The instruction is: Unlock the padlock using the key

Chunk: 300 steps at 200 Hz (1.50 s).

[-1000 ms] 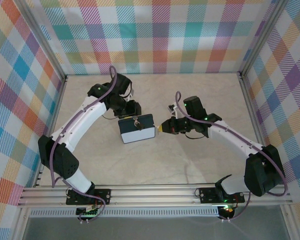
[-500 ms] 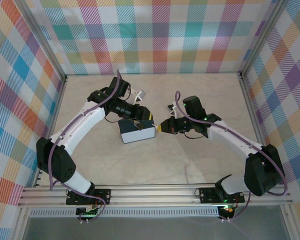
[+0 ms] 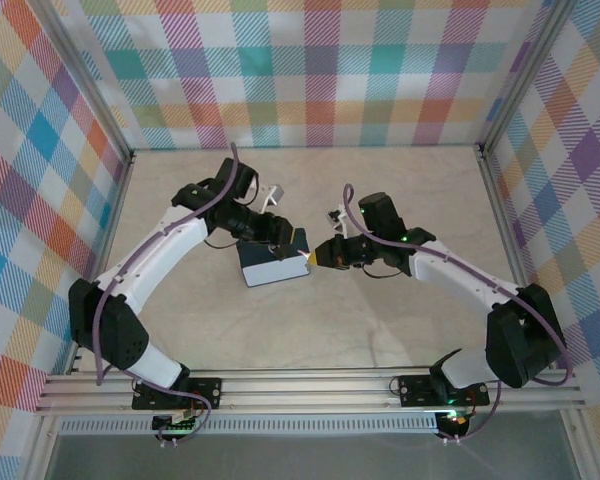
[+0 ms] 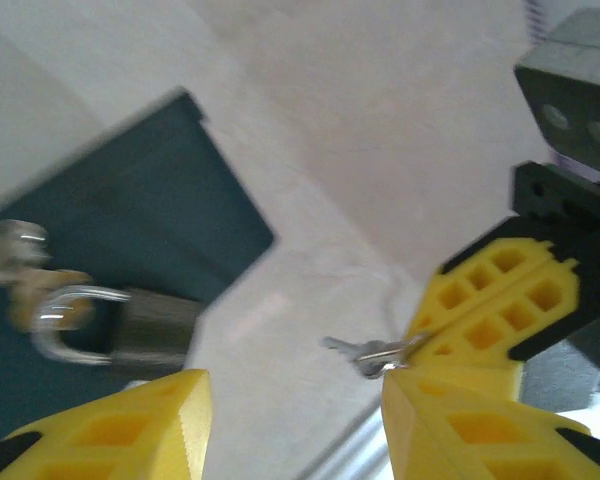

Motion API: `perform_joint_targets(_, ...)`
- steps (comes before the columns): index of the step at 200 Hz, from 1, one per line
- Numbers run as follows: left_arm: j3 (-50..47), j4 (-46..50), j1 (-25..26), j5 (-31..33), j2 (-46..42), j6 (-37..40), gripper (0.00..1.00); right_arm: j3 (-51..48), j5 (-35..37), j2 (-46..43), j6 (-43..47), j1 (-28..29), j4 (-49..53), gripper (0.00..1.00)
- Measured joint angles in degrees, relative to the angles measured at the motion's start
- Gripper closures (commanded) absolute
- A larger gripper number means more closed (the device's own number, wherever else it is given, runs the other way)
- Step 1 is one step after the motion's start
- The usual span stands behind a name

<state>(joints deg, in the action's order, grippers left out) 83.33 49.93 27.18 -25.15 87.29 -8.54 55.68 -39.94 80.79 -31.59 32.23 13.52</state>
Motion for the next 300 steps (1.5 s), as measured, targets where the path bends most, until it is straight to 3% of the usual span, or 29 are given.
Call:
perform_joint_targets(24,-0.11,0.74,0.11,9.64,-3.37,8.0,0.44,0.0,1.01,0.07,-0.15,0.0,0.96,1.0)
perform_joint_targets(42,-4.39,-2.21,0.11,13.2,-7.48,20.81,0.41,0.0,1.75,0.07,-0.11,-0.07,1.86,1.0)
perform_joint_targets(71,-10.97,-4.81,0.13,13.53,-10.69,42.88,0.35,0.28,1.95,0.15,0.46,-0.33,4.09,1.0)
perform_joint_targets(90,-5.64,-1.09,0.09,12.41,-5.33,54.03,0.35,1.7,1.92,0.87,0.98,-0.39,5.86,1.0)
perform_joint_targets(113,-0.13,-0.59,0.2,10.97,0.98,62.05,0.34,3.13,1.51,1.25,2.19,-1.07,7.69,1.0)
perform_joint_targets(166,-0.96,0.22,0.92,7.54,3.45,68.22,0.34,3.3,0.11,1.22,3.89,-4.31,11.45,1.0)
perform_joint_targets(232,-1.73,-1.36,2.89,5.77,8.79,68.83,0.35,3.74,-1.92,1.29,5.51,-5.7,14.58,1.0)
perform_joint_targets(300,-1.75,0.02,3.45,6.69,8.55,69.44,0.36,3.74,-3.8,4.98,5.57,-7.21,13.92,1.0)
